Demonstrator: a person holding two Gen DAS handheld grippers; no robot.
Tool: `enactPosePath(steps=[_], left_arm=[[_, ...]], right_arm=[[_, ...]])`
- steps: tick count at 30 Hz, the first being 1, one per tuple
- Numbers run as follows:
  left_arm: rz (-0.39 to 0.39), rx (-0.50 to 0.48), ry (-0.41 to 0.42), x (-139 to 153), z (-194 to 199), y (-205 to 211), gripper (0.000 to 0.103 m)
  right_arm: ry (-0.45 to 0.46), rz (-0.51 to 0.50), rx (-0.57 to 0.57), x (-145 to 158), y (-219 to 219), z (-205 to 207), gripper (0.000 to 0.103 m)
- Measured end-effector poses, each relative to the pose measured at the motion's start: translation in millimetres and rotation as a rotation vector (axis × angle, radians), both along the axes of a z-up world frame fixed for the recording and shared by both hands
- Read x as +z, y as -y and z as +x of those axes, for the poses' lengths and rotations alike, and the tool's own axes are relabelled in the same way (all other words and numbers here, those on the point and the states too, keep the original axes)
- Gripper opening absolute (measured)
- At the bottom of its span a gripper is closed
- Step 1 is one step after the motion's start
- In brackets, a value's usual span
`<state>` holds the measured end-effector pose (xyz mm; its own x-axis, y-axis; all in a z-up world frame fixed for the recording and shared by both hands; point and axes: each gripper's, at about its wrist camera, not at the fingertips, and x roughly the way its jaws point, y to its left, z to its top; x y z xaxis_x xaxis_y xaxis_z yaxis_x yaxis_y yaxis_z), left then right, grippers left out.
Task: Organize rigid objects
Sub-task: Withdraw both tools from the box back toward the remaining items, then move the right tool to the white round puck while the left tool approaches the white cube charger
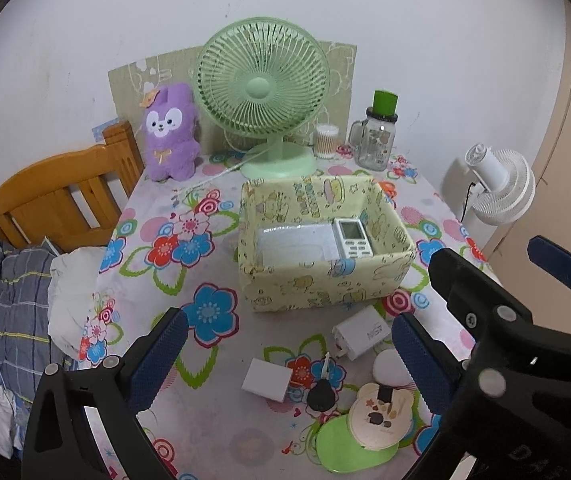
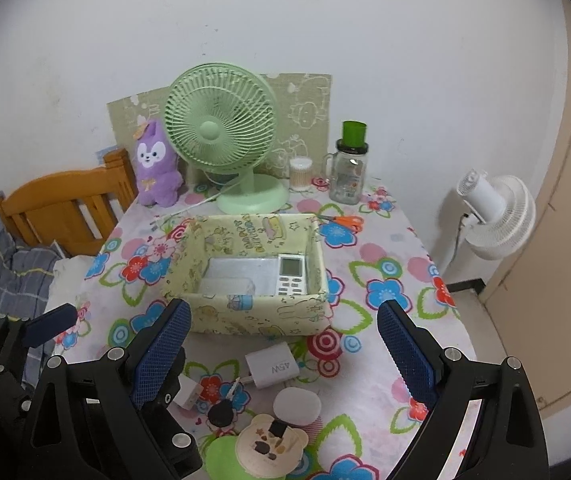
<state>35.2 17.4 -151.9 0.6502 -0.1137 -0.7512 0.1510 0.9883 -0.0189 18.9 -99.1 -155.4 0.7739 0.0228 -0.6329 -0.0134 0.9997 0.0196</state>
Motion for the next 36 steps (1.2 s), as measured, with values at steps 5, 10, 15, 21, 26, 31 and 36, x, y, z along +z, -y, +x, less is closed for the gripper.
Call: enactPosePath(steps=[5,10,15,21,26,31,36], left_arm=[[0.013,-0.006,-0.012,-14.4,-0.2,-1.6,0.103],[-0.001,-0.009,-0.036,-29.8,0.5,-5.9,0.103],[0.026,-0.010,-0.026,-42.7,-2.0,-4.9,0.103],[0.022,-0.013,-0.077,-61.5,-3.5,-5.0,0.102],[0.032,0.018,-0.077,-76.7,-6.2,-6.6,0.100],[0.041,0.002,-0.103,-91.2,-5.7,-5.3,0.099],[0.049,-0.015,-0.115,-101.9,-2.7,-4.7,0.099]], right_arm=[[0.031,0.000,0.005,-12.5,1.4,-5.0,0.096],[0.032,0.003,0.009,-27.1,4.1,-4.8,0.096],[0.012,-0.013,0.028,-40.9,2.6,-3.1,0.096],[-0.042,0.011,0.054,-61.4,3.6,-1.8,0.096],[-0.071,0.015,0.040,-77.7,6.3,-1.4,0.096],[-0.102,0.007,0.044,-91.7,7.5,-0.1,0.096],[-0.128,0.000,0.032,-104.3,9.4,3.9,0.096]])
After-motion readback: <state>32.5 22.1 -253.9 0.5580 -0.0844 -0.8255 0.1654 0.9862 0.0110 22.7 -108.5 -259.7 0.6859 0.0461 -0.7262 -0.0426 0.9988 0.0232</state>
